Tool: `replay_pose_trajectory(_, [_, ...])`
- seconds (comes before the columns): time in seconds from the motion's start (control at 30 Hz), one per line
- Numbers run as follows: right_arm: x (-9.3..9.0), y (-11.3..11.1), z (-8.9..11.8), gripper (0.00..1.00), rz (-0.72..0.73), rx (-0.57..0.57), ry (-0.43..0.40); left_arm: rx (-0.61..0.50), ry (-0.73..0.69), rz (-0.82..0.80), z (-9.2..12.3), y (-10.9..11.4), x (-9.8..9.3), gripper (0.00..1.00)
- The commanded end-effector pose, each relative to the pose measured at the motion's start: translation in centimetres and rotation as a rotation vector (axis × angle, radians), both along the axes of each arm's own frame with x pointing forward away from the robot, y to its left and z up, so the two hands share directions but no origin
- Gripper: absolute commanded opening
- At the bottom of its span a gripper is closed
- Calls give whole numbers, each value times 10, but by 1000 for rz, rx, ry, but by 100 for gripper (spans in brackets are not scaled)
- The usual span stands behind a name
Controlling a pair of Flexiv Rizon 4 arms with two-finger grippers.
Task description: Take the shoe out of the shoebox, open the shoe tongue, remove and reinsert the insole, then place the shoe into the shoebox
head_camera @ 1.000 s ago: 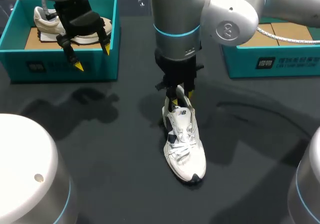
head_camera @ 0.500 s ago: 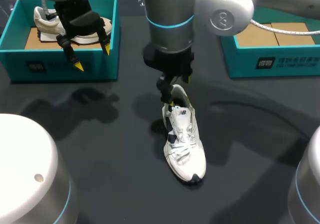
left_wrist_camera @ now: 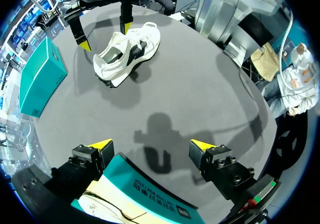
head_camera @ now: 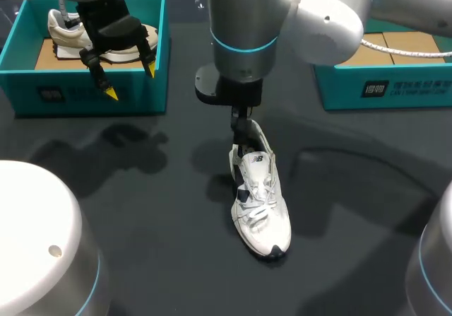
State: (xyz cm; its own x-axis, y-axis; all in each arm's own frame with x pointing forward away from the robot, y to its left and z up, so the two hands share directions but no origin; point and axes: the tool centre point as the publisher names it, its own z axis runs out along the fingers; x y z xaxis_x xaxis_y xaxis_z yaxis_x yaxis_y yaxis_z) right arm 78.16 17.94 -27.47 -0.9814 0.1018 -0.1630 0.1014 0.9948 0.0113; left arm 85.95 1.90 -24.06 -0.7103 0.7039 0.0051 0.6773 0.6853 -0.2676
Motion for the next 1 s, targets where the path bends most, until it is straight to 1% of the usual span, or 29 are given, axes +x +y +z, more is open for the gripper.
replay_pose_trajectory(0.03, [11, -5, -10, 100, -1, 18, 13, 1, -3, 0, 0, 1, -1, 100])
replay_pose_trajectory(0.33, [31, 0, -28, 99, -23, 29, 6, 1, -3, 0, 0, 1, -1, 100])
replay_pose_trajectory(0.43, [35, 0, -34, 82, -4, 24, -8, 1, -3, 0, 0, 1, -1, 100])
replay_pose_trajectory(0.47, [36, 0, -36, 79, 3, 22, -11, 1, -3, 0, 0, 1, -1, 100])
replay_pose_trajectory(0.53, [38, 0, -41, 78, 20, 19, -12, 1, -3, 0, 0, 1, -1, 100])
replay_pose_trajectory(0.6, [41, -1, -45, 80, 38, 12, -16, 1, -3, 0, 0, 1, -1, 100])
replay_pose_trajectory(0.67, [43, 0, -50, 78, 55, 2, -14, 1, -3, 0, 0, 1, -1, 100])
replay_pose_trajectory(0.77, [45, -1, -56, 78, 76, -7, -8, 1, -3, 0, 0, 1, -1, 100])
replay_pose_trajectory(0.97, [49, -6, -65, 72, 86, -9, 6, 1, -3, 0, 0, 1, -1, 100])
replay_pose_trajectory(1.0, [49, -7, -67, 73, 88, -7, 8, 1, -3, 0, 0, 1, -1, 100])
